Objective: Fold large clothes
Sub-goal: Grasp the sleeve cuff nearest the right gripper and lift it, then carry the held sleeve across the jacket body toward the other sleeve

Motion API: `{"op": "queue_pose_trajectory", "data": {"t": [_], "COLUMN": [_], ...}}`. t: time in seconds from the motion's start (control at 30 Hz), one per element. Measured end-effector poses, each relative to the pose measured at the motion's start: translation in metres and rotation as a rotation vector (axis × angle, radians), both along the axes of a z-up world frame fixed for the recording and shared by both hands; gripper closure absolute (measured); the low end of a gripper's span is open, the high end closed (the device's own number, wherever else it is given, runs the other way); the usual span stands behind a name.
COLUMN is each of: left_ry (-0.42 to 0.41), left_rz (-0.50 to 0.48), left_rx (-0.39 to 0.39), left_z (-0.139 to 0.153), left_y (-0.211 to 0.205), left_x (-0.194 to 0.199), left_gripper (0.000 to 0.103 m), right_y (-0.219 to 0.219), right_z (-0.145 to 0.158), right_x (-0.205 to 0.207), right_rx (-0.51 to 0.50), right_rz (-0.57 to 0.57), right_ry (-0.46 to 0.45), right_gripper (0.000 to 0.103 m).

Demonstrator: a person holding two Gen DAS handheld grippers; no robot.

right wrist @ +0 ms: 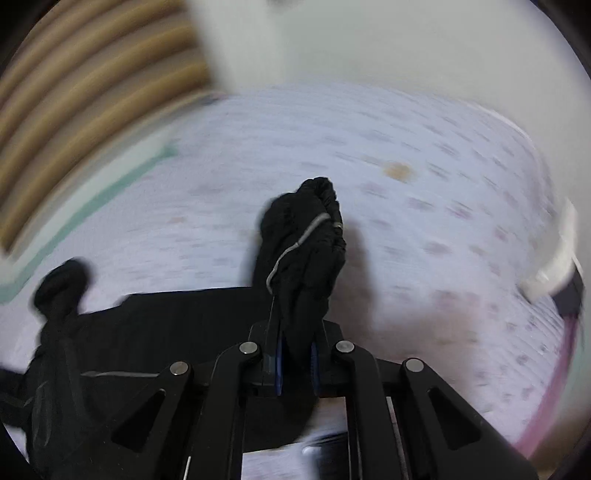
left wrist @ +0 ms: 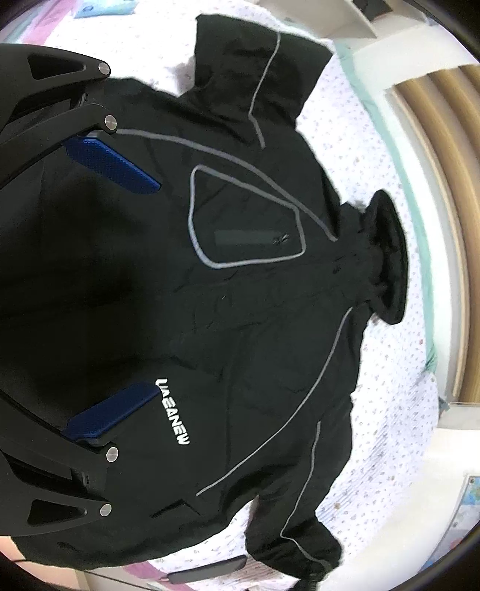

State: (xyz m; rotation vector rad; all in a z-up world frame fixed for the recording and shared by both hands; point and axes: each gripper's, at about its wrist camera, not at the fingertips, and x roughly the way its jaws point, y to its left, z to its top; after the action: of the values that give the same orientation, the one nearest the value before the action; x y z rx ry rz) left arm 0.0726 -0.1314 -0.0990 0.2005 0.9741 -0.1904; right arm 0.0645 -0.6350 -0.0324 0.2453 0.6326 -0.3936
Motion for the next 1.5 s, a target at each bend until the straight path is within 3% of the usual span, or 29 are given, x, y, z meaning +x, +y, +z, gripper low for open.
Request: {"op": "queue_pose_trajectory", "data": {"t": [0.17,0.3,0.47,0.67,0.83,0.97,1.03,1.07,1.13,1.3,1.4,1.5], "left_ry": [-0.047,-0.078,-0.111,-0.092,-0.01,0.034,0.062,0.07,0.102,0.154,0.185,0.225], "left_rz": [-0.004,-0.004,-0.002,-0.01,-0.006,-0.008,-0.01,-0.013,-0.024,-0.059,-0.075,-0.07], "left_rx": [-0.054,-0.097,-0.2,-0.337,-0.443,-0.449,-0.46,-0.468,-0.499,-0.557,-0.555,-0.502], "left_z": [0.017,0.027,0.036,0.029,0.008,-0.008,-0.015,-0.016,-0.018,-0.014,-0.019,-0.039], "left_y": [0.016,0.033,0.062,0.09,0.103,0.103,0.102,0.103,0.102,0.088,0.068,0.039], "left_x": [-0.003,-0.003,0.015,0.05,0.078,0.093,0.103,0.105,0.114,0.136,0.152,0.171], "left_gripper": [0.001,0.001,0.001,0.002,0.003,0.004,0.004,0.004,0.004,0.004,0.004,0.005], "right_y": [0.111,0.213,0.327,0.402,0.434,0.445,0.448,0.449,0.448,0.43,0.407,0.374], "right_z": [0.027,0.023,-0.01,-0.08,-0.144,-0.195,-0.206,-0.204,-0.196,-0.139,-0.101,-0.069], "right_x": [0.032,0.051,0.079,0.117,0.137,0.15,0.151,0.15,0.147,0.112,0.087,0.065], "right_rx": [-0.047,-0.07,-0.087,-0.045,0.049,0.031,0.009,0.005,0.027,0.086,0.031,-0.017], "right_rz": [0.243,0.446,0.62,0.719,0.787,0.766,0.769,0.778,0.792,0.842,0.783,0.692], "right_ry": [0.011,0.028,0.076,0.198,0.297,0.389,0.405,0.405,0.418,0.314,0.214,0.126], "right_gripper": [0.089,0.089,0.087,0.083,0.081,0.078,0.074,0.071,0.054,0.054,0.052,0.051]}}
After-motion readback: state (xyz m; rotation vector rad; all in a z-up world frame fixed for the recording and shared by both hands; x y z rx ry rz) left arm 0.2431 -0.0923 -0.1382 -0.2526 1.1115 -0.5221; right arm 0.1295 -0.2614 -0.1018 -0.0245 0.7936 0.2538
